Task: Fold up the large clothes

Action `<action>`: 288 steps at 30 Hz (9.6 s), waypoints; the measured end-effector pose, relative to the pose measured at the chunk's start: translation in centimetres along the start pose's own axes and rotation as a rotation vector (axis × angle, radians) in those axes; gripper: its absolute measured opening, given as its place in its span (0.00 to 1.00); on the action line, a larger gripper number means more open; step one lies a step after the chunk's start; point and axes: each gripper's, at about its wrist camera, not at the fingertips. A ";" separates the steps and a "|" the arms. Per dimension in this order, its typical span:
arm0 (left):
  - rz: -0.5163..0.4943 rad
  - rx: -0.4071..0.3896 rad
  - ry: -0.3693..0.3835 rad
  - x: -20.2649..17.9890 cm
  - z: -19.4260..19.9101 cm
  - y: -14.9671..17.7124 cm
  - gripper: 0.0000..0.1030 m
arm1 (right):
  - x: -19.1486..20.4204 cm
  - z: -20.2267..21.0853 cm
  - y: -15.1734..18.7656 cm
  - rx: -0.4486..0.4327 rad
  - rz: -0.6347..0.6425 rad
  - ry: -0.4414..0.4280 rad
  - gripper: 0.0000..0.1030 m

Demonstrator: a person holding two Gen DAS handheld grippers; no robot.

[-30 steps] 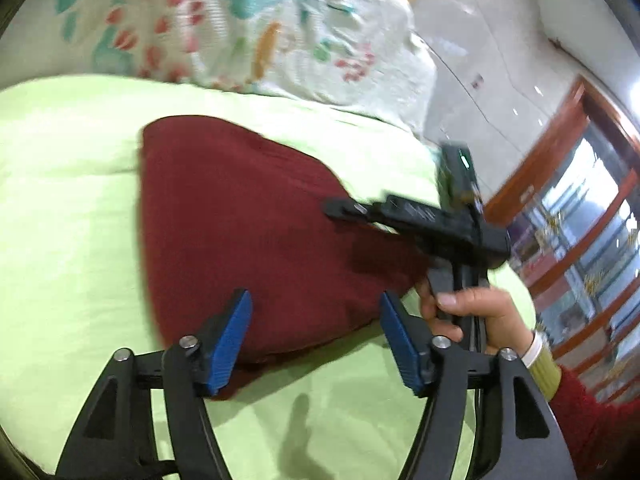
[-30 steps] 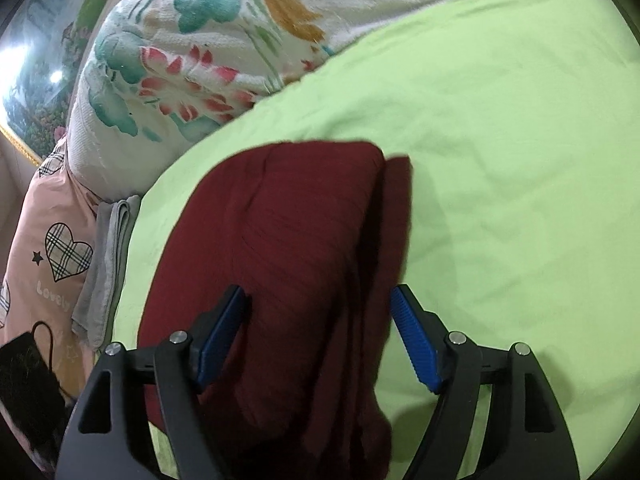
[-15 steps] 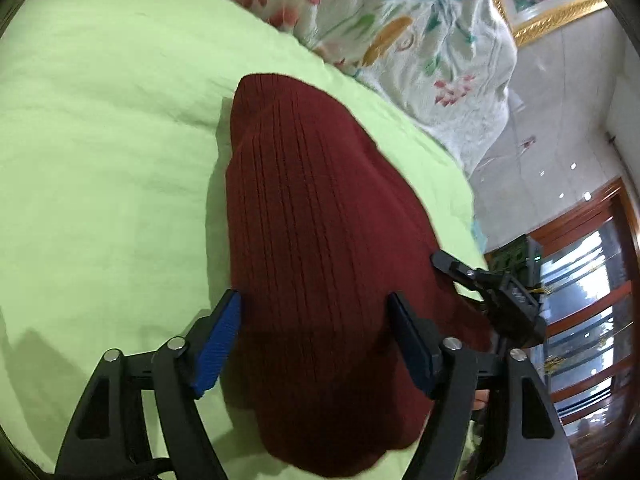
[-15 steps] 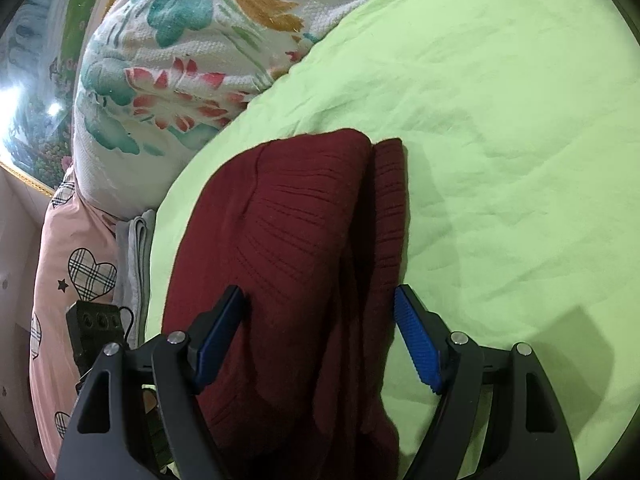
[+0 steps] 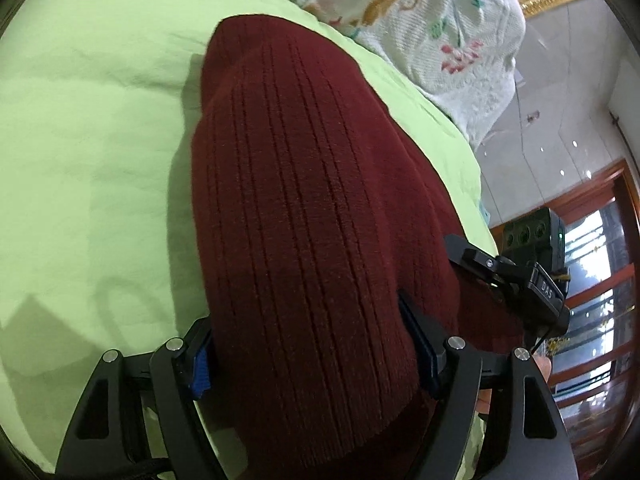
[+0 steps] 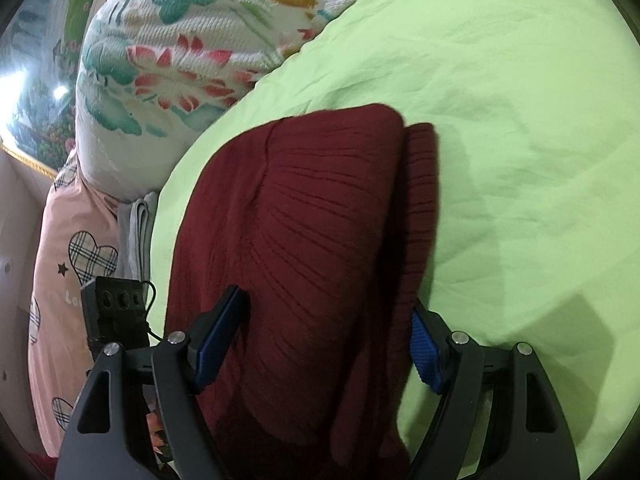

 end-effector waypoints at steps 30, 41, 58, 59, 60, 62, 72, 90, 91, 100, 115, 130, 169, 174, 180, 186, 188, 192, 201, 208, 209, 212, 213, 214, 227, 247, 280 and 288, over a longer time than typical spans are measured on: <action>-0.019 -0.217 -0.183 6.1 25.9 7.9 0.50 | 19.0 -5.8 12.9 0.151 0.119 -0.351 0.33; 0.031 -0.203 -0.230 9.8 25.2 10.4 0.69 | 16.1 -7.4 14.8 0.179 0.050 -0.244 0.53; -0.159 -0.336 -0.220 4.4 31.2 12.1 0.50 | 18.0 -6.2 12.5 0.116 0.118 -0.064 0.36; -0.185 -0.315 -0.214 3.8 30.4 12.2 0.50 | 18.3 -6.3 12.6 0.108 0.128 -0.057 0.31; -0.207 -0.291 -0.215 3.6 29.8 12.5 0.49 | 18.7 -5.9 12.5 0.090 0.140 -0.062 0.26; -0.242 -0.266 -0.230 3.0 29.1 12.7 0.49 | 19.2 -4.3 12.0 0.027 0.154 -0.103 0.12; -0.453 -0.176 -0.384 1.0 25.3 14.9 0.51 | 16.2 -4.7 12.8 0.069 0.108 -0.025 0.17; -0.378 -0.294 -0.413 0.4 31.2 21.8 0.59 | 18.1 3.7 18.4 -0.014 0.220 -0.019 0.53; -0.389 -0.289 -0.436 0.5 30.7 21.9 0.59 | 17.9 3.4 18.8 0.004 0.214 -0.015 0.53; -0.539 -0.313 -0.692 -0.2 28.5 22.5 0.22 | 18.4 2.9 19.4 0.029 0.246 -0.051 0.09; -0.502 -0.291 -0.298 -0.2 34.3 20.1 0.27 | 17.8 6.8 18.1 -0.065 0.240 -0.074 0.21; -0.348 -0.104 -0.033 4.3 25.5 16.0 0.00 | 18.4 -2.6 19.3 0.104 0.298 -0.025 0.00; -0.200 -0.254 -0.370 6.2 28.4 12.6 0.18 | 19.5 -7.5 14.6 0.054 0.199 -0.023 0.00; -0.185 -0.270 -0.373 5.7 29.4 13.0 0.19 | 20.2 -5.2 14.9 0.029 0.203 -0.036 0.03; -0.157 -0.318 -0.386 4.9 30.7 12.3 0.20 | 21.6 -3.1 15.8 0.028 0.233 -0.070 0.03; -0.109 -0.309 -0.369 5.9 28.0 6.5 0.21 | 22.9 -4.5 16.9 0.064 0.270 -0.071 0.03; -0.094 -0.283 -0.427 7.0 26.5 4.7 0.23 | 22.4 -5.0 17.1 0.066 0.256 -0.058 0.03; -0.089 -0.260 -0.498 8.8 24.8 3.3 0.21 | 21.2 -5.8 17.0 0.084 0.210 -0.072 0.03; -0.097 -0.310 -0.486 8.6 27.1 5.1 0.19 | 21.7 -5.3 17.0 0.078 0.216 -0.080 0.03; -0.171 -0.315 -0.317 3.7 31.0 11.6 0.20 | 21.2 -2.6 16.8 0.009 0.244 -0.023 0.03; -0.179 -0.310 -0.294 3.3 31.1 12.7 0.21 | 20.9 -2.7 16.8 0.010 0.245 -0.004 0.03; -0.226 -0.262 -0.303 2.3 30.0 15.8 0.23 | 19.5 -3.9 17.1 0.054 0.217 0.024 0.03; -0.252 -0.249 -0.349 2.4 29.3 16.6 0.22 | 19.3 -4.2 17.3 0.067 0.217 0.024 0.03; -0.252 -0.246 -0.357 2.5 28.8 16.7 0.22 | 19.4 -4.3 17.4 0.066 0.226 0.023 0.03; -0.205 -0.302 -0.384 1.7 31.8 17.9 0.60 | 21.0 1.3 18.5 0.004 0.250 0.005 0.26; -0.189 -0.262 -0.664 1.3 35.6 24.6 0.76 | 19.6 7.0 23.8 0.017 0.295 0.044 0.34; -0.436 -0.326 -0.869 -4.4 39.0 26.0 0.89 | 22.8 11.7 24.8 -0.009 0.521 0.066 0.83; -0.384 -0.287 -0.872 -3.3 37.6 25.8 0.96 | 22.7 11.5 25.5 -0.013 0.553 0.109 0.99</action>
Point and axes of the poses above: each gripper's, at about its wrist camera, not at the fingertips, and z roughly against the way its jaws point, x to its left, y to its underside, and after that the axes turned 12 degrees about -x, right-handed
